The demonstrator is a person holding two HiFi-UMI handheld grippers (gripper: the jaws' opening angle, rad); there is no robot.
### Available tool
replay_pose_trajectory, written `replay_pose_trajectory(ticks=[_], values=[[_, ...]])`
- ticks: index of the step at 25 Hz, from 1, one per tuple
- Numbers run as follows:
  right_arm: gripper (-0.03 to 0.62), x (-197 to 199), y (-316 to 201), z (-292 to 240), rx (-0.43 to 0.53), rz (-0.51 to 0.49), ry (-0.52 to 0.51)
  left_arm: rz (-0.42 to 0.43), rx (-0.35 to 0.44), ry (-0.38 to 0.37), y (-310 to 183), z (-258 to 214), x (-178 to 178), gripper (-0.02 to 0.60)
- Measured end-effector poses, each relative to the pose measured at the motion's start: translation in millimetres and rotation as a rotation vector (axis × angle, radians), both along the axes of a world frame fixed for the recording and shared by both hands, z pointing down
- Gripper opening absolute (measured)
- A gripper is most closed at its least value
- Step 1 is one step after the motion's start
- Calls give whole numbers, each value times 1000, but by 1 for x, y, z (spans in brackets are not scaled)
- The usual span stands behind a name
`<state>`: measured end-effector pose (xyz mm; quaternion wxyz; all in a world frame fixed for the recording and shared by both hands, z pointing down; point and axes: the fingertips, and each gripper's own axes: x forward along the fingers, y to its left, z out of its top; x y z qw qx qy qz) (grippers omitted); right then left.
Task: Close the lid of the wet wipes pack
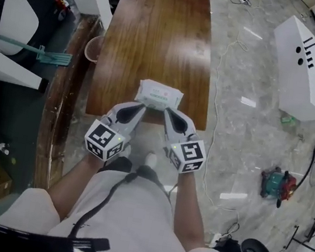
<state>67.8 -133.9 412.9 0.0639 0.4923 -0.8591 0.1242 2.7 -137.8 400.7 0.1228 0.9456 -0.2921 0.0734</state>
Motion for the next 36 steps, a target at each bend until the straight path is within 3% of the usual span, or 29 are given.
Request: replay_pose_trajectory(ticks=[11, 19, 36], values=[[8, 9, 34, -53, 98, 77, -101, 22, 89, 29, 13, -51, 0, 3], [8, 15, 43, -71, 146, 85, -87, 1, 139, 53, 17, -74, -10, 3], [8, 19, 26, -72, 141, 88, -66, 5, 116, 52, 6, -69, -15, 3]])
